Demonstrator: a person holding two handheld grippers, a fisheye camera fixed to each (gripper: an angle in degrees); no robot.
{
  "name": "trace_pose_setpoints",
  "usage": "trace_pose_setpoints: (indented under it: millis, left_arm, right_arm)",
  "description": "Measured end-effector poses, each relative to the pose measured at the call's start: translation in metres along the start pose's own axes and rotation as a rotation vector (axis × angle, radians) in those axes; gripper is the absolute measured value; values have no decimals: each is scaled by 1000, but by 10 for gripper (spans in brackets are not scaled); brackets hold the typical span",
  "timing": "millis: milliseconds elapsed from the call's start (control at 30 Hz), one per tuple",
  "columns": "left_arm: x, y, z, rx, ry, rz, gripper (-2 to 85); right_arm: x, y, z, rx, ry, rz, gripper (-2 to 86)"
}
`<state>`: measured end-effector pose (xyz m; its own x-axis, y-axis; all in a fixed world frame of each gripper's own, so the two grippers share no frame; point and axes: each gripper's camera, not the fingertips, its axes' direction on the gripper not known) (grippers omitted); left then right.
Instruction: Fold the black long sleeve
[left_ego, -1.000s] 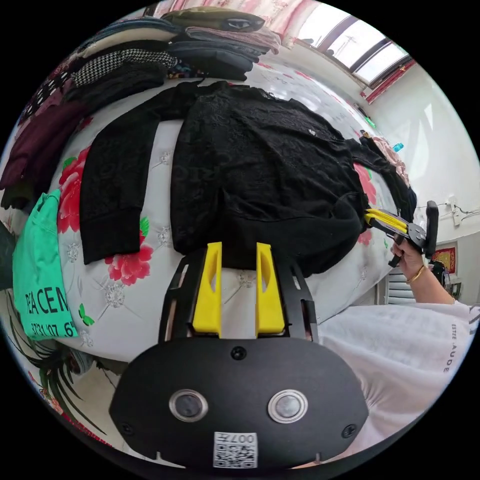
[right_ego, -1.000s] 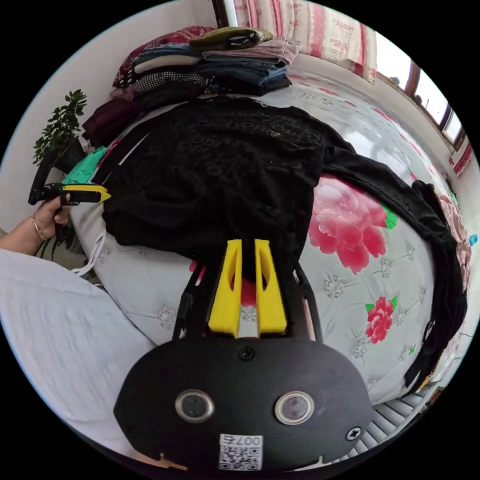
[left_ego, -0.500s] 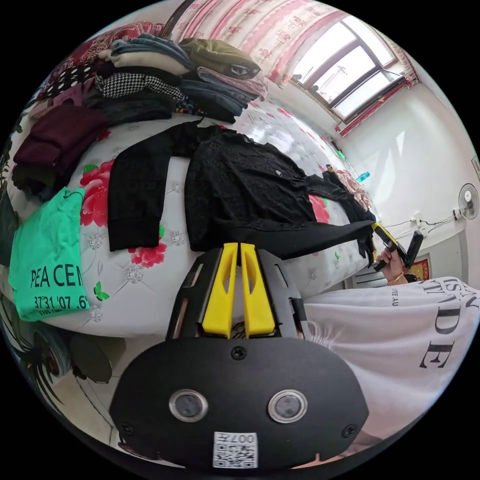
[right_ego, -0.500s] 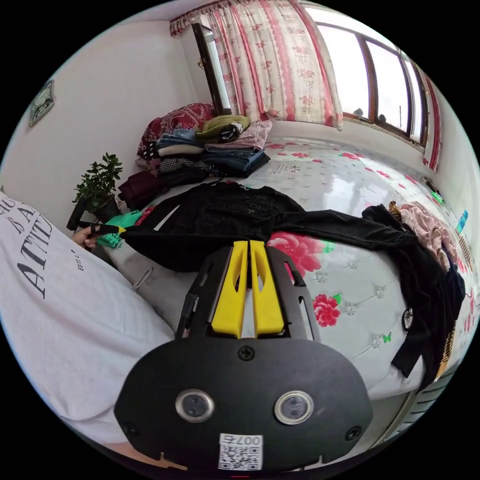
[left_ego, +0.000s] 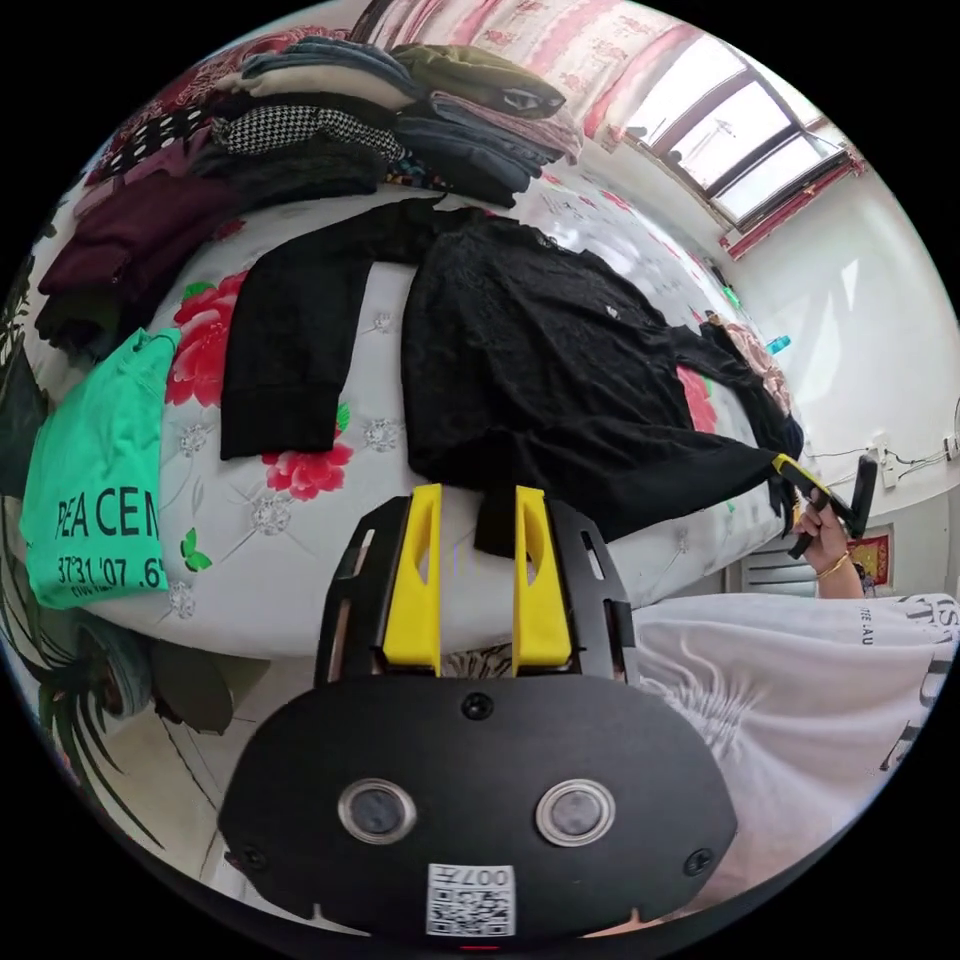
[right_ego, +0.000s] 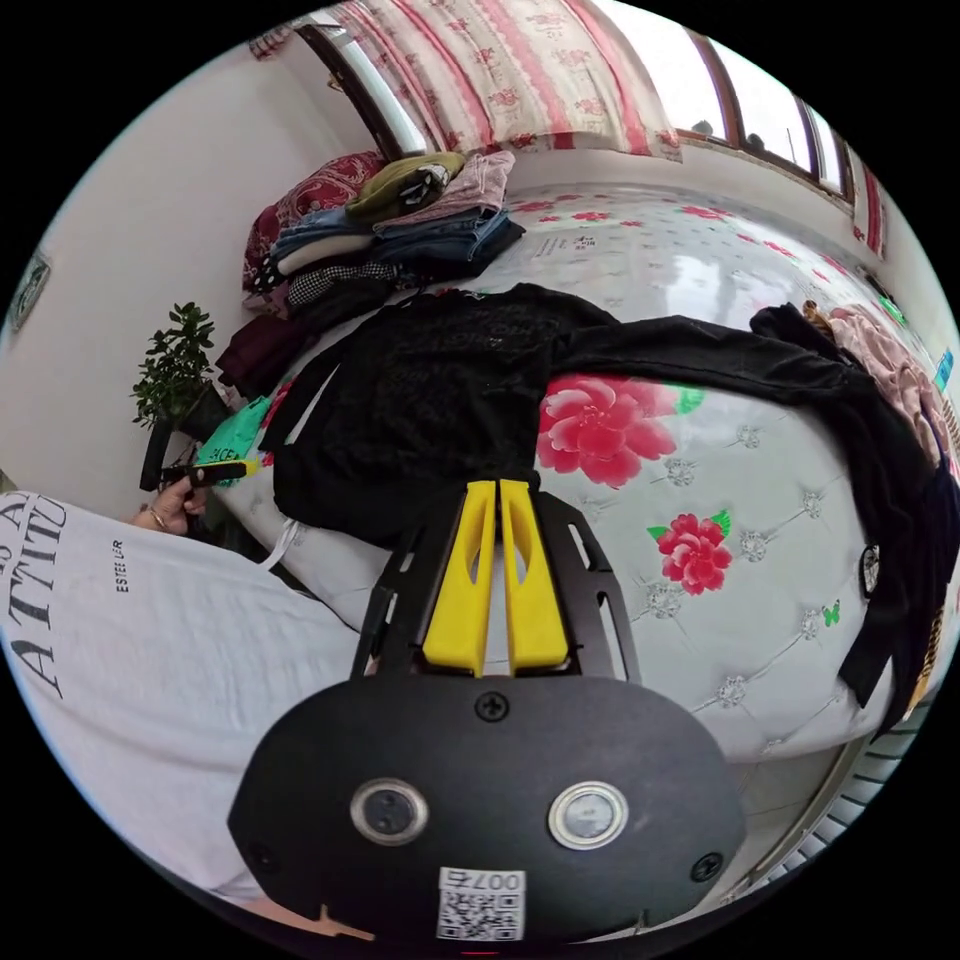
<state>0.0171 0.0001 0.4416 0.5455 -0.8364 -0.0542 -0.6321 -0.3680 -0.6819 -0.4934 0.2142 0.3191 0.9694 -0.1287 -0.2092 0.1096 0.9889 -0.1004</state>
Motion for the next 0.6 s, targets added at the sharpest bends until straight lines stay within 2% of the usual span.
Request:
trace_pose_setpoints:
  millis: [100, 367, 433, 533, 600]
  left_arm:
    - [8, 17, 15, -66, -47, 42, 107]
    - [35, -5, 39, -53, -115, 207, 95]
    - [42, -18, 43, -54, -138, 248, 82]
    - [57, -36, 43, -109, -133, 314, 17]
    - [53, -47, 25, -123, -76, 295, 2]
  right_arm:
    - [3, 4, 8, -13, -4, -6, -2]
    - [-3, -14, 31, -43, -12, -67, -2]
    - [-3, -19, 34, -40, -20, -69, -2]
    - [-5, -27, 38, -47, -2, -79, -3]
    - [-7, -34, 34, -53, 19, -95, -3]
